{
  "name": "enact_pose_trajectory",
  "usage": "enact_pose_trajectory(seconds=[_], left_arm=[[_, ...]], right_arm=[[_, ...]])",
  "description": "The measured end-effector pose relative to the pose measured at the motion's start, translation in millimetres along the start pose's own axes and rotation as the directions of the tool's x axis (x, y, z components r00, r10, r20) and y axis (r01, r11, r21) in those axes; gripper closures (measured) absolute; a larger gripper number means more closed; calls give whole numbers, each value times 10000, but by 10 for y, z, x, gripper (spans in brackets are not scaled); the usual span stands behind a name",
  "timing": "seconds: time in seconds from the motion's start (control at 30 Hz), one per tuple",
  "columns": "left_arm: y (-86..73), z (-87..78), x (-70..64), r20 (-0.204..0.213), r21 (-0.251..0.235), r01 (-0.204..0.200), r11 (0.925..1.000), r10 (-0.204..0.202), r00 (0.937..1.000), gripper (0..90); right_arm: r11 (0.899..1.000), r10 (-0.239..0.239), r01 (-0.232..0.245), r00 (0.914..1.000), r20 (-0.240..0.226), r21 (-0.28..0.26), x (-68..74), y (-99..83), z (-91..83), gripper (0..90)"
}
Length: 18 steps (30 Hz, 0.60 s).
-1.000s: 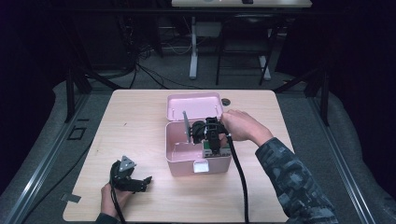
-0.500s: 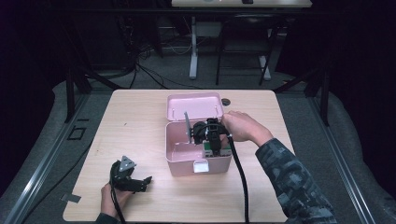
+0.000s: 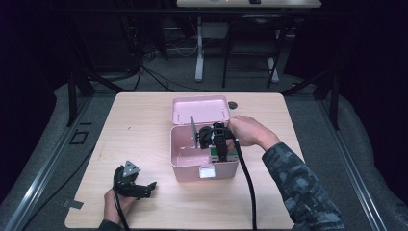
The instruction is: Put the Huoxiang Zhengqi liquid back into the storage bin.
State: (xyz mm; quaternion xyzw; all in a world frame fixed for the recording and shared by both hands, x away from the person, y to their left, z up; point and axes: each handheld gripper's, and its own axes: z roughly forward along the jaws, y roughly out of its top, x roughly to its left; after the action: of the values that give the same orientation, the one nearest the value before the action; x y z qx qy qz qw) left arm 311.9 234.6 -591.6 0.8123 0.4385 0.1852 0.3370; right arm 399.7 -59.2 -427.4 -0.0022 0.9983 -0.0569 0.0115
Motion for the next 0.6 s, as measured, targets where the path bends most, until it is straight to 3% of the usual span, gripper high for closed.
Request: enact_pose_trajectory(seconds=[0.6], left_arm=[[0, 1, -2, 6, -6, 27, 10000, -27, 10000, 0]], right_arm=[[9991, -420, 419, 9991, 49, 42, 21, 20, 6, 619]])
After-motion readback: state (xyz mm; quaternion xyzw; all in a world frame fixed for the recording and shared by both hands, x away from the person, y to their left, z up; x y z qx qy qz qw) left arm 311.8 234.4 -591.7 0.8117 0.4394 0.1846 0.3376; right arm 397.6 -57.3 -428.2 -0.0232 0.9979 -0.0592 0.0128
